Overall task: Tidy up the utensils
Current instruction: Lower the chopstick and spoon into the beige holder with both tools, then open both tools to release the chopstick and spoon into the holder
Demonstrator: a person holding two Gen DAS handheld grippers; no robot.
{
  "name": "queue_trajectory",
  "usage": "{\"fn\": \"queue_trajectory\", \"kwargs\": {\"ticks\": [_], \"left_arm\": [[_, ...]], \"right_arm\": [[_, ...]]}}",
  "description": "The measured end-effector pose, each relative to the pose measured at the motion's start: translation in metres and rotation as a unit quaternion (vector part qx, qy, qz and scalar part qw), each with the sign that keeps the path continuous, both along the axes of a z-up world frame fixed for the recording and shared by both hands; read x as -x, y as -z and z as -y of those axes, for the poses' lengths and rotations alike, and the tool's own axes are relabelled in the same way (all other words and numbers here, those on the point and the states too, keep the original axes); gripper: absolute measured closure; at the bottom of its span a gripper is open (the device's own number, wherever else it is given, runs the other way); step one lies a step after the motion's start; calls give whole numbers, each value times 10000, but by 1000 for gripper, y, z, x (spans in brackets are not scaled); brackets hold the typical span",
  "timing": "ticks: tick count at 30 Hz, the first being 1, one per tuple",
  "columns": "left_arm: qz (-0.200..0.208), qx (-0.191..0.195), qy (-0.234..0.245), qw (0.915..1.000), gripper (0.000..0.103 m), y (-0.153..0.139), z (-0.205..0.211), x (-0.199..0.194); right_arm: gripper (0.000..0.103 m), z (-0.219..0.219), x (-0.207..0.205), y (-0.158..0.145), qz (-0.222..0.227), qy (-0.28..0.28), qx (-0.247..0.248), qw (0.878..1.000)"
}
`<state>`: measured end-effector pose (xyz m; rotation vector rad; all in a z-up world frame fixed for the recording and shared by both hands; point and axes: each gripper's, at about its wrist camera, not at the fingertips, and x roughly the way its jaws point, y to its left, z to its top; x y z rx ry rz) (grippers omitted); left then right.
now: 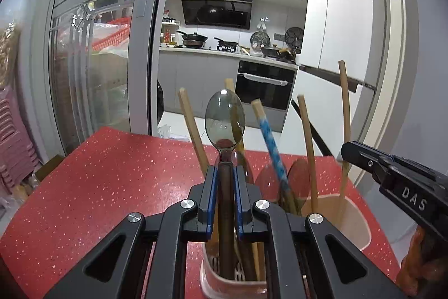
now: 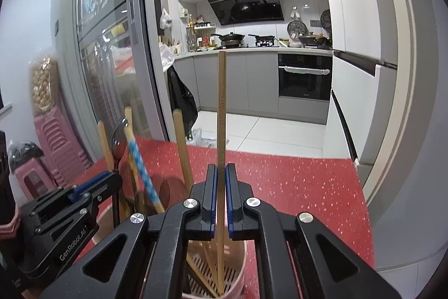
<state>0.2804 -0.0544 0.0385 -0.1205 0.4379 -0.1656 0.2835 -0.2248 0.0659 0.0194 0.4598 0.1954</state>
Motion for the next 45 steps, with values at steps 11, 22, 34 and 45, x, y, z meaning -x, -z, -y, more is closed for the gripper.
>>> {"fn": "queue_trajectory", "kwargs": {"ticks": [11, 22, 34, 45], "left_arm": [[-261, -308, 9, 9992, 66, 7, 4, 3], [-469, -358, -30, 9983, 66, 0, 3, 8], [-647, -357, -117, 9972, 66, -13, -1, 22], [-906, -248, -117, 9955, 66, -6, -23, 59]], "right_arm": [[97, -4, 1, 18, -441, -130, 43, 9989], [80, -2, -1, 17, -722, -222, -134, 9971], [60, 7, 23, -3, -707, -216, -489, 9961], [45, 11, 72, -3, -871, -57, -556, 9946]]}}
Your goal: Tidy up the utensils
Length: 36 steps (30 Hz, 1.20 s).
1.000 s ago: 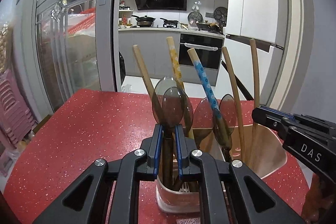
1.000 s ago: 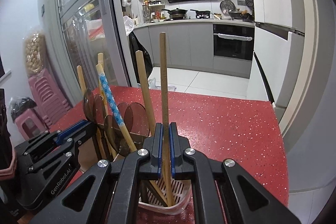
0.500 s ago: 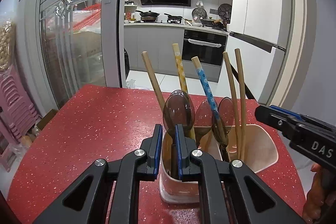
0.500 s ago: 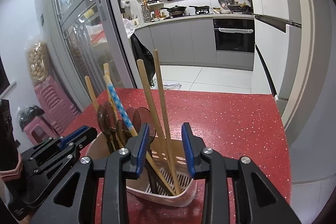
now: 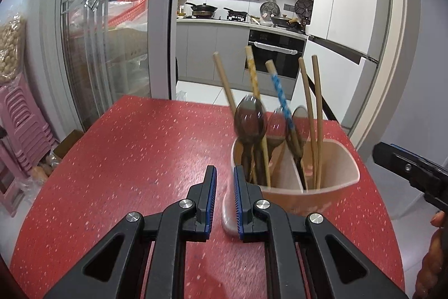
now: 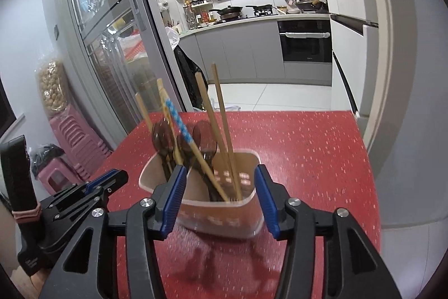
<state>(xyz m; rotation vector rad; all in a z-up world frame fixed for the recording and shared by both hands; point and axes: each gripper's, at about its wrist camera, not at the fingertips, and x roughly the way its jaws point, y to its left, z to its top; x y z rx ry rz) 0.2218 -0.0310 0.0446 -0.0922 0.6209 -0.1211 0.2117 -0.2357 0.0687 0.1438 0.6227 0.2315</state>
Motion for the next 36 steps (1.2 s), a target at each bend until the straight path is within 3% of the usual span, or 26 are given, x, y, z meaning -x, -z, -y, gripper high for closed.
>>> {"fn": "queue_trajectory", "kwargs": {"ticks": [6, 7, 8, 11, 16, 18, 23, 25, 36], "left_arm": [[-73, -43, 95, 9999, 65, 7, -7, 22], [-85, -42, 117, 9999, 44, 9, -7, 27], [-89, -54, 100, 9999, 0, 9, -8, 31], [207, -167, -51, 9996, 0, 8, -9, 47], [218, -164, 20, 9996, 0, 12, -6, 54], [214, -186, 20, 9996, 0, 13, -5, 58], [214, -289, -51, 9993, 0, 15, -4, 74], [205, -271, -52, 9994, 0, 16, -5, 78], [182, -172, -212, 9995, 0, 20, -14, 93]], "right_arm": [[37, -2, 26, 13, -202, 153, 66, 9997], [36, -2, 30, 15, -216, 195, 88, 9995], [34, -3, 34, 16, -221, 237, 118, 9994], [25, -4, 46, 20, -208, 386, 259, 9987], [18, -7, 61, 23, -183, 661, 489, 9964], [9, -8, 68, 24, -141, 757, 570, 9954], [8, -11, 82, 23, 52, 899, 652, 9938], [0, -9, 87, 23, 141, 998, 620, 9930], [0, -11, 97, 22, 152, 1106, 638, 9917]]}}
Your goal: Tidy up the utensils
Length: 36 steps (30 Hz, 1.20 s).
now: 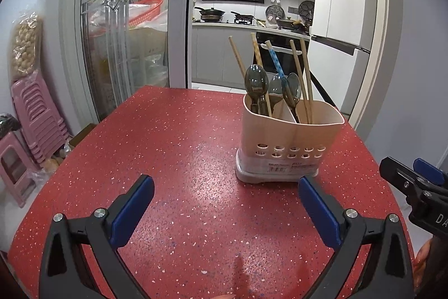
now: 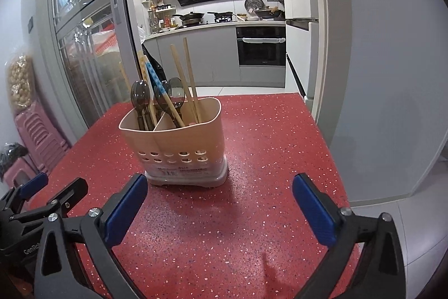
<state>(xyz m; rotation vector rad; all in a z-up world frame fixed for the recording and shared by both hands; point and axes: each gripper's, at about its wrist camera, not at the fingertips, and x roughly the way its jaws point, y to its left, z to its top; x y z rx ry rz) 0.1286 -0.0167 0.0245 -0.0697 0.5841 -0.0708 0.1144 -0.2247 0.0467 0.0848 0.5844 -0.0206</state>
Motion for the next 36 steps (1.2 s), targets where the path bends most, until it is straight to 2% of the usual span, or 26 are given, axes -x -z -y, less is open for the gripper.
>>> {"fn": "queue_trajectory", "kwargs": {"ticks": [15, 36], "left_arm": [[36, -123, 1, 9999, 0, 2, 3, 5], [93, -164, 116, 9998, 0, 0, 9, 3]], "right_arm": [[0, -7, 7, -3, 167, 240, 357, 9989], [0, -8, 10, -3, 211, 481, 388, 9979]]}}
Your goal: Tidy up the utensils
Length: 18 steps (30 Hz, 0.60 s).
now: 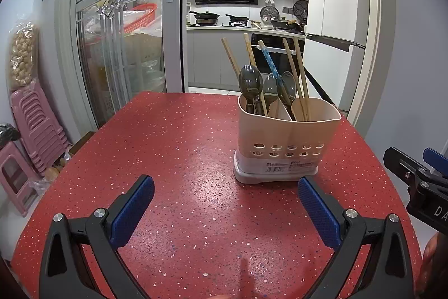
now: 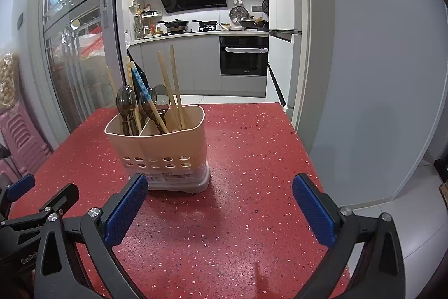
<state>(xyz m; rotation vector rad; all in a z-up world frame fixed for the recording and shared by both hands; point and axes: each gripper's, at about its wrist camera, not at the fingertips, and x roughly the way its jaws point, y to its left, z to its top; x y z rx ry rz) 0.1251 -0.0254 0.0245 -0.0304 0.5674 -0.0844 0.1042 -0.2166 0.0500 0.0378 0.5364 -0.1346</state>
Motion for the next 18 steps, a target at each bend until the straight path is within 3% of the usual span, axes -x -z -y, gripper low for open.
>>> {"fn": "queue_trajectory", "kwargs": {"ticks": [18], "left_arm": [[-24, 16, 63, 10000, 0, 0, -1, -1]], "right_arm": [[0, -3, 2, -1, 19, 1, -1, 10000]]}}
